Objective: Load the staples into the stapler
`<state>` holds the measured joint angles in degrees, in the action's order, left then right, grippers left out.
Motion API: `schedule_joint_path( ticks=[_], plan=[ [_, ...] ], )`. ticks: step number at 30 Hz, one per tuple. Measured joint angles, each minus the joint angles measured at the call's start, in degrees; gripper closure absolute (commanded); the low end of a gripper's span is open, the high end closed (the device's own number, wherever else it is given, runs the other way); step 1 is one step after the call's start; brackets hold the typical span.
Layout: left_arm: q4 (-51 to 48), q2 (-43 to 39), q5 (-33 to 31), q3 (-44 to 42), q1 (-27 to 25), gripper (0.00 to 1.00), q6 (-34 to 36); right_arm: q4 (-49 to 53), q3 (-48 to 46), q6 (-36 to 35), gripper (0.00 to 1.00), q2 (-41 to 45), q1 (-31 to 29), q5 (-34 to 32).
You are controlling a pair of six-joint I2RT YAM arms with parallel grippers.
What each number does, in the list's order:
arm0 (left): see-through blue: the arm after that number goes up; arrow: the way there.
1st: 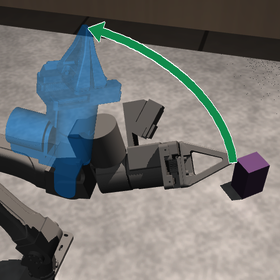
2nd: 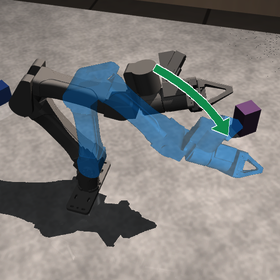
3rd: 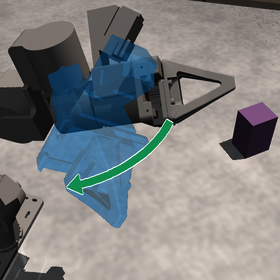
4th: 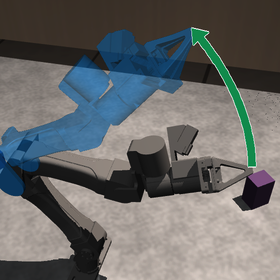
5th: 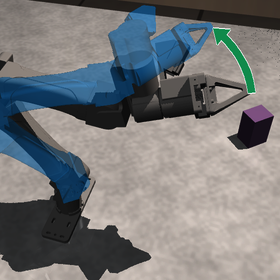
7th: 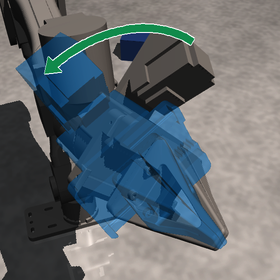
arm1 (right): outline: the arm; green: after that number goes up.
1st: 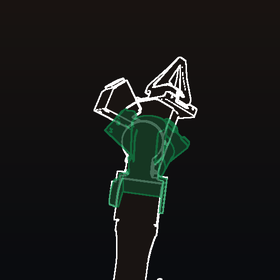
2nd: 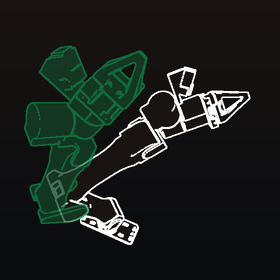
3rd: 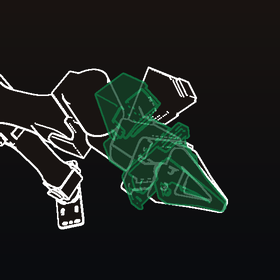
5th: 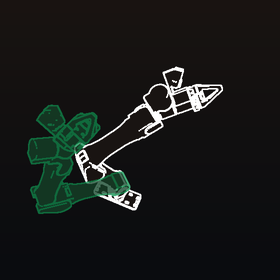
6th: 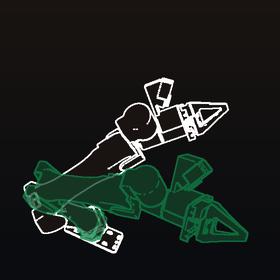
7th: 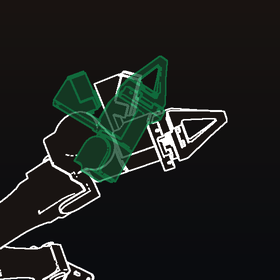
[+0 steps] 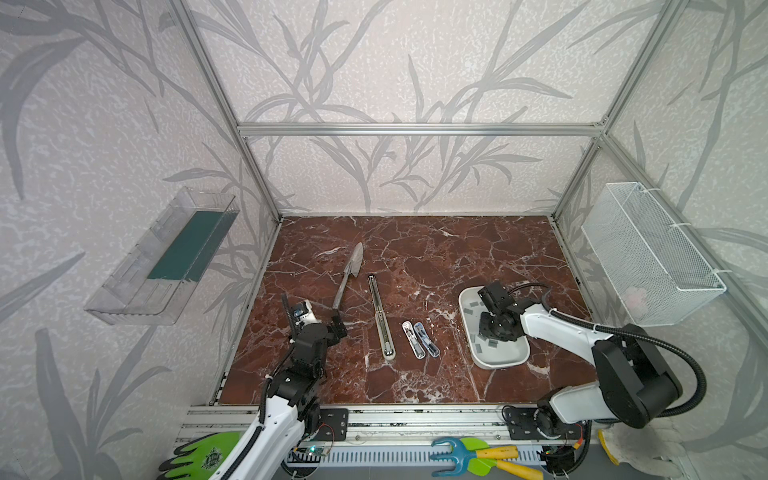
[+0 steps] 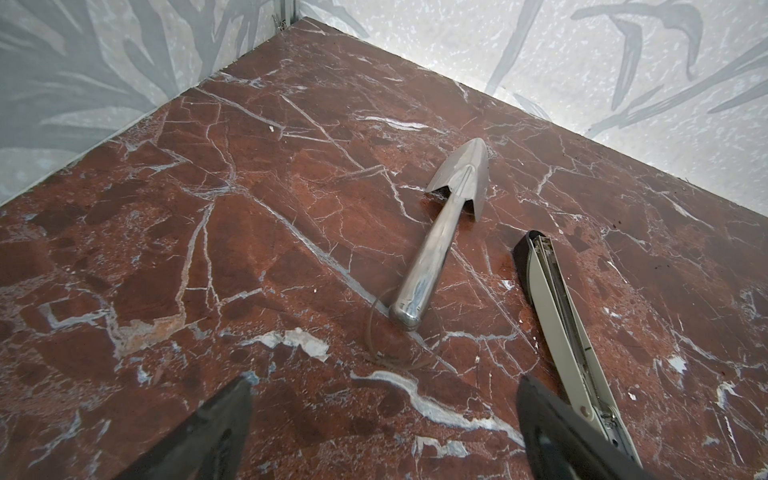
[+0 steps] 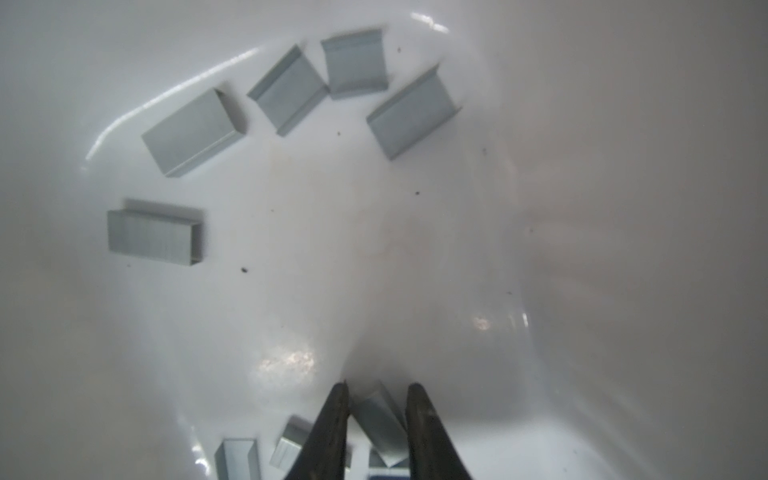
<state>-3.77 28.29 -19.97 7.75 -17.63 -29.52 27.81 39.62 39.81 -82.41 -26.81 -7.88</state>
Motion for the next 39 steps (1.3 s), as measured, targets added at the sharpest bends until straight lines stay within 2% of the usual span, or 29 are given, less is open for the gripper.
schedule_joint_path(
  ticks=[11,24,31,39],
  plan=[
    [0.0,0.1,0.1,0.0,0.0,0.01,0.0,1.0,0.9,2.4,0.84,-1.3,-0.1,-1.6],
    [0.0,0.1,0.1,0.0,0.0,0.01,0.0,1.2,0.8,2.2,0.86,0.1,-0.1,-2.3],
    [0.0,0.0,0.4,0.0,0.0,0.01,0.0,2.4,2.7,-0.5,0.87,7.6,-0.1,-5.4],
    [-0.2,-0.2,2.6,0.1,0.0,0.01,-0.6,-1.6,3.2,-7.8,0.87,19.8,-1.0,-6.6]
  ],
)
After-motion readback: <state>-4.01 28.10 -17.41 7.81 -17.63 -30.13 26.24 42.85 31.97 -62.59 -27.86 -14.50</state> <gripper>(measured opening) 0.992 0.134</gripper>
